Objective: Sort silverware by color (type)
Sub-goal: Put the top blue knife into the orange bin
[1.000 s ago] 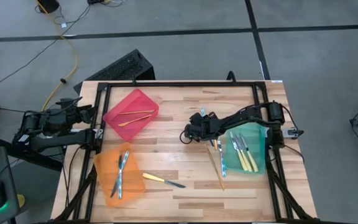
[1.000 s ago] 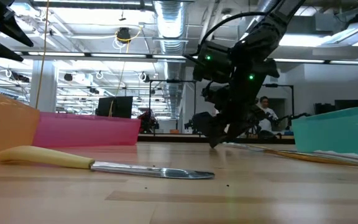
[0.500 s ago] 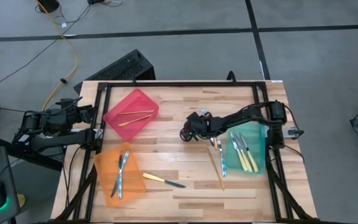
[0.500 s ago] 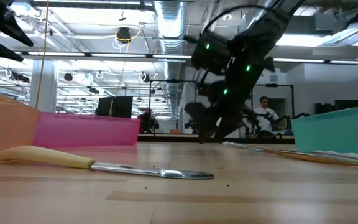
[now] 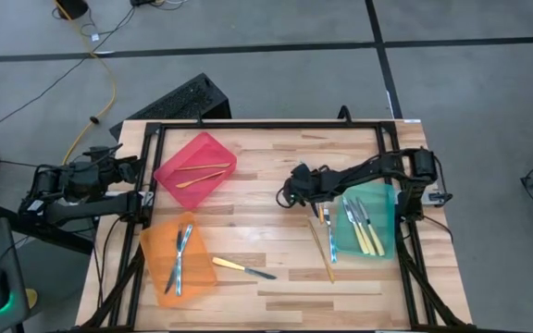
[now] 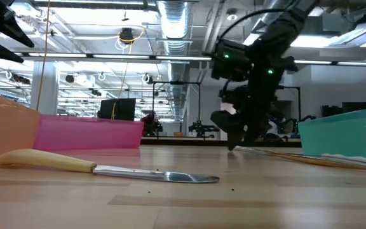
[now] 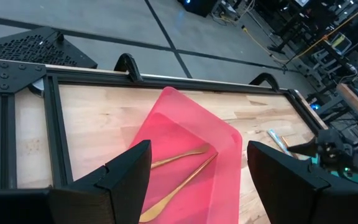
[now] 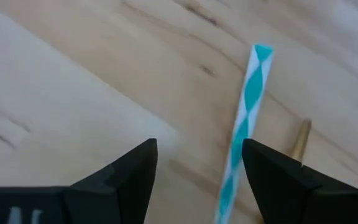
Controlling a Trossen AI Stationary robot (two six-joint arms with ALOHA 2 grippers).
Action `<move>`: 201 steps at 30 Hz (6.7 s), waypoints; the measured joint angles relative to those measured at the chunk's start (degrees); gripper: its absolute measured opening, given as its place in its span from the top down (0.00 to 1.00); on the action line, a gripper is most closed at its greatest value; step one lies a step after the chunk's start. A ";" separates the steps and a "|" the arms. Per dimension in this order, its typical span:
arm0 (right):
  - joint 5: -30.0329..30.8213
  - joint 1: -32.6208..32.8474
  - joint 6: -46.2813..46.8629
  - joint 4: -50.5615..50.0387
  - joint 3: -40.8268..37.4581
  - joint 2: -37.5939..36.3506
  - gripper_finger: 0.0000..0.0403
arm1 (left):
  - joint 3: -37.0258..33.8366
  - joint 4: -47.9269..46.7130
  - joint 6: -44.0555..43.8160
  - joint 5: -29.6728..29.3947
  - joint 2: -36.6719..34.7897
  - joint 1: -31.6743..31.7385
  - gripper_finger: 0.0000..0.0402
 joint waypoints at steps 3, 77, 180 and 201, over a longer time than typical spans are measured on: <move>-0.27 -0.73 3.05 7.75 -4.89 -0.49 0.36 | 0.00 0.01 -0.02 -0.09 0.00 -0.01 0.39; -9.26 -2.53 -21.39 45.66 -10.21 9.08 0.89 | 0.00 -0.16 -0.17 -0.80 0.02 0.00 0.39; -60.00 10.83 -91.05 10.94 79.98 41.43 0.86 | 0.05 -1.05 -5.83 -2.29 0.07 -0.02 0.39; -60.03 16.41 -114.72 8.46 80.01 41.41 0.87 | 0.06 -1.06 -11.18 -2.25 0.07 0.00 0.39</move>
